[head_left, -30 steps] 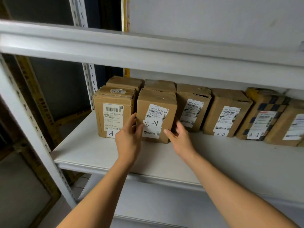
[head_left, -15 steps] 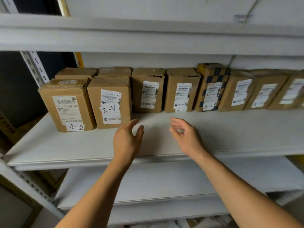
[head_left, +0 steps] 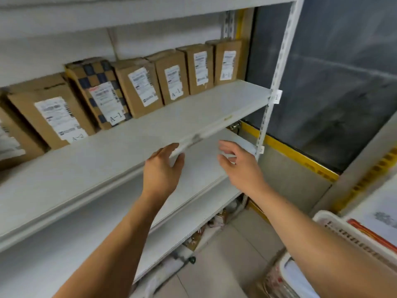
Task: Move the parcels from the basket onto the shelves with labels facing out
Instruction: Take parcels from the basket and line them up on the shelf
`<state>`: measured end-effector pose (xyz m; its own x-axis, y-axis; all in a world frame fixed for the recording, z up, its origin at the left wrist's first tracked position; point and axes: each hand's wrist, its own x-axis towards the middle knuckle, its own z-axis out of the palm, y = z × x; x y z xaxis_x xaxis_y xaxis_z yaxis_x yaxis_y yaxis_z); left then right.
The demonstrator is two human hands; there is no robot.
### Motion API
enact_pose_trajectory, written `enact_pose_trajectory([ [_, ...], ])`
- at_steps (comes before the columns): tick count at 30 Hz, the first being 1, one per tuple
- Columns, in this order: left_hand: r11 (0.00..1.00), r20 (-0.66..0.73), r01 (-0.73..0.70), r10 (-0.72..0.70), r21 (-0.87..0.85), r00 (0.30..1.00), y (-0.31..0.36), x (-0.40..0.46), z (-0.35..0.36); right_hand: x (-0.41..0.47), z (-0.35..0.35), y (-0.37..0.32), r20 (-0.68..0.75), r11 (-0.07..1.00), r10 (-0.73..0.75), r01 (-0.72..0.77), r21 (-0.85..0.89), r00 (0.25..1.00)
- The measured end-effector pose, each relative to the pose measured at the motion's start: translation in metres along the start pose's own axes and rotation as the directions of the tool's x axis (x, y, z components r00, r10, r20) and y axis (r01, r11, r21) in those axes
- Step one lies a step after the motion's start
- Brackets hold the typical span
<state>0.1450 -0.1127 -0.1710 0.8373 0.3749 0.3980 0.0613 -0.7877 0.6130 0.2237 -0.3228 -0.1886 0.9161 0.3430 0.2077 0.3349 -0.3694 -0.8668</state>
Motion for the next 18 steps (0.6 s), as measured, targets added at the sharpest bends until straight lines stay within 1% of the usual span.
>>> enact_pose_trajectory([
  [5, 0.992, 0.187, -0.113, 0.123, -0.063, 0.975, 0.069, -0.002, 0.099, -0.035, -0.083, 0.074, -0.166, 0.976, 0.201, -0.212, -0.053, 0.965],
  [9, 0.978, 0.368, -0.187, 0.208, -0.094, 0.906, 0.116, -0.011, 0.181, -0.074, -0.136, 0.135, -0.269, 0.91, 0.358, -0.398, -0.113, 0.894],
  [11, 0.967, 0.461, -0.241, 0.253, -0.086, 0.85, 0.137, -0.02, 0.222, -0.098, -0.154, 0.163, -0.306, 0.87, 0.443, -0.486, -0.08, 0.843],
  [14, 0.96, 0.616, -0.235, 0.278, -0.152, 0.737, 0.163, -0.035, 0.28, -0.134, -0.171, 0.203, -0.376, 0.791, 0.549, -0.609, -0.055, 0.747],
  [18, 0.931, 0.755, -0.3, 0.348, -0.209, 0.556, 0.186, -0.065, 0.363, -0.175, -0.188, 0.256, -0.42, 0.645, 0.707, -0.762, 0.054, 0.569],
])
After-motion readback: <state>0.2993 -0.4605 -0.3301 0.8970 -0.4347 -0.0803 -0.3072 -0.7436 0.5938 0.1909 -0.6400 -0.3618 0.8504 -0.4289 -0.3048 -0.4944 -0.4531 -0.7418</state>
